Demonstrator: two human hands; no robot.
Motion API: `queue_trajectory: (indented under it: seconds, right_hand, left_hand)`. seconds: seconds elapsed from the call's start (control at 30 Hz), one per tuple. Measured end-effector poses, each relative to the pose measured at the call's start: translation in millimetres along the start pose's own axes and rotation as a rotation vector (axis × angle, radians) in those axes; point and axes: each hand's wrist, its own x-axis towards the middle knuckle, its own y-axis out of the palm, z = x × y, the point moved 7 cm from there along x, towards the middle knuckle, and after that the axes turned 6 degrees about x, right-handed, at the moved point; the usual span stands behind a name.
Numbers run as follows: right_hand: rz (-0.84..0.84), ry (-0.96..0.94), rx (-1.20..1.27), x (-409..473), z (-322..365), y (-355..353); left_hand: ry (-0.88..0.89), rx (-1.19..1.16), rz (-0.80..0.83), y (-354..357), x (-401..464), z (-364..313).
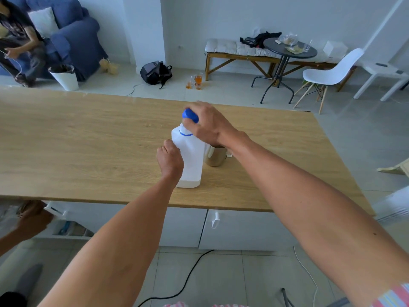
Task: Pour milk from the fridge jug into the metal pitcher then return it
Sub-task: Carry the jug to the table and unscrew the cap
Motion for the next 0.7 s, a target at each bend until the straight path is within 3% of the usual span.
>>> queue_trajectory:
  seconds: [0.17,0.27,0.7]
  right_hand:
    - [-0.354,0.316,0.489,-25,-55,-22]
    - [-0.492,0.492,0.625,-63,-88,-14]
    - [-0.253,0.810,0.413,-160,-153,106]
  left_hand:
    - [0.011,0.005,0.006,-1,-5,-4]
    - [0.009,0.015,0.006,-2,-4,-2]
    - [0.032,0.019,0.009,2,6,6]
